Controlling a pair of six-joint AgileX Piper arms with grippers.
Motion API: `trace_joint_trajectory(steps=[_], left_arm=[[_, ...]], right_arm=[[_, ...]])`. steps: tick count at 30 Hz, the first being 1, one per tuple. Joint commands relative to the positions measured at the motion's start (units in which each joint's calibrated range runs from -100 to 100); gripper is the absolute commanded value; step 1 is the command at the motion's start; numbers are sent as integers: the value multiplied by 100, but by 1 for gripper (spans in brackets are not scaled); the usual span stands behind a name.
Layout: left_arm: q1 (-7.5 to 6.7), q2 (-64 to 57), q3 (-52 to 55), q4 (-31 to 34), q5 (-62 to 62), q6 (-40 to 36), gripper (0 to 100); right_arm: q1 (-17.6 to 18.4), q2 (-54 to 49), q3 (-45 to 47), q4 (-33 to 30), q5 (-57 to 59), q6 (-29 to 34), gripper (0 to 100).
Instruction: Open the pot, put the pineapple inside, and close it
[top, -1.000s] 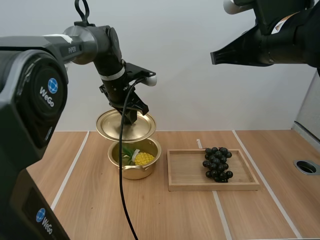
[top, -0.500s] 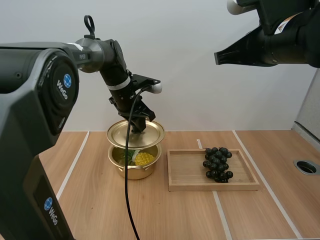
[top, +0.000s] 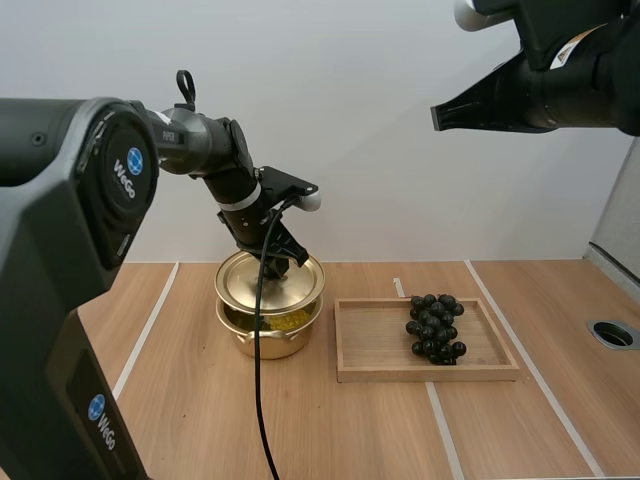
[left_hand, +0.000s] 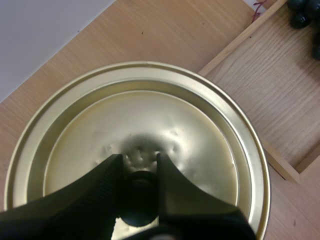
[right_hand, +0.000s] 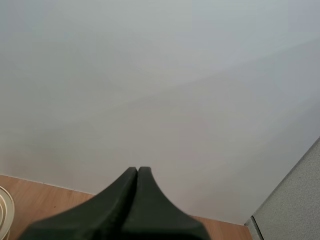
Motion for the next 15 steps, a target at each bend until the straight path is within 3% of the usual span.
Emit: trace_joint_trajectory(steps=[1, 15], left_arm=[[-13, -4, 35, -107, -154, 32, 0], [123, 6, 52, -95, -15, 32, 0]], right_arm=[[-28, -75, -20, -41, -99, 7, 0], [-28, -75, -20, -41, 4, 7, 0]])
